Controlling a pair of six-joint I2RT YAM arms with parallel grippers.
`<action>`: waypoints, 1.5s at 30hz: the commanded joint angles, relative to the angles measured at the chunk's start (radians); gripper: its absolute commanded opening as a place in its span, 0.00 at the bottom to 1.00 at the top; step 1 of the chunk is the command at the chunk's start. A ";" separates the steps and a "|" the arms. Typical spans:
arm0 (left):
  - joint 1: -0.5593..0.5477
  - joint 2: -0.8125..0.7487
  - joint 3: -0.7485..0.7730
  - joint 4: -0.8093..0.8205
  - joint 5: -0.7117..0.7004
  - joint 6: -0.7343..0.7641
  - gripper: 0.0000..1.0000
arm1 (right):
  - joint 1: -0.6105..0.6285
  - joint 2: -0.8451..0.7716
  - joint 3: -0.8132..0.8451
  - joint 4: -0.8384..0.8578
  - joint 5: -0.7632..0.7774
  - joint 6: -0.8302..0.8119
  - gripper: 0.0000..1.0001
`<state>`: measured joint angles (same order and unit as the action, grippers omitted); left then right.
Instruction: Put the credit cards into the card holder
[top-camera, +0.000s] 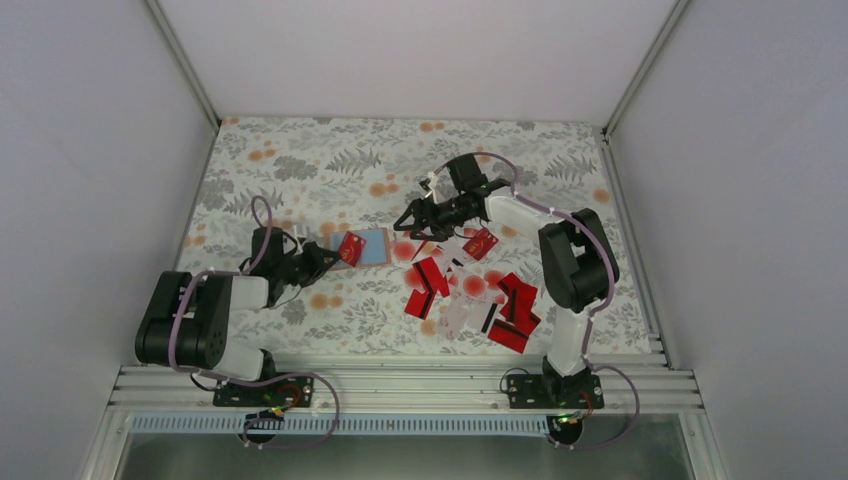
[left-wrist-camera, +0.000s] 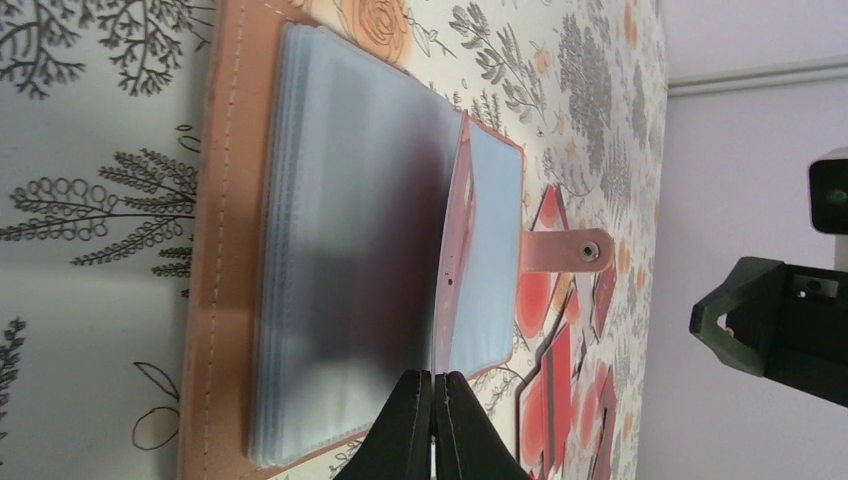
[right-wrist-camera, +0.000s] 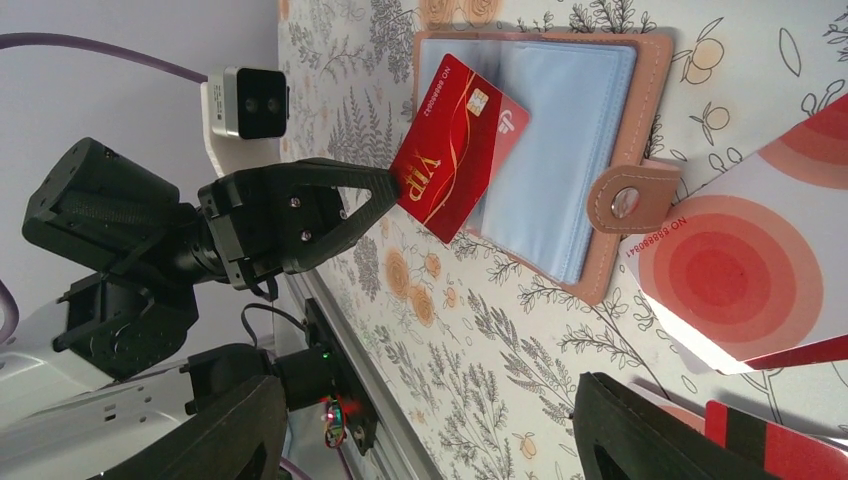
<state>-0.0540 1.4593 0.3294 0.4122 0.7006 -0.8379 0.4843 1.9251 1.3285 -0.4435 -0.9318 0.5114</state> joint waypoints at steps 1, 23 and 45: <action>-0.020 -0.018 -0.020 0.065 -0.089 -0.062 0.02 | 0.009 0.012 0.017 -0.017 -0.005 -0.023 0.73; -0.162 -0.008 -0.073 0.197 -0.310 -0.189 0.02 | 0.008 -0.020 -0.060 -0.010 -0.008 -0.042 0.72; -0.273 0.104 -0.084 0.334 -0.421 -0.322 0.02 | 0.010 -0.050 -0.140 0.003 0.002 -0.033 0.71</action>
<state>-0.3008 1.5440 0.2428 0.7284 0.3321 -1.1255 0.4843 1.9182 1.2030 -0.4458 -0.9314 0.4854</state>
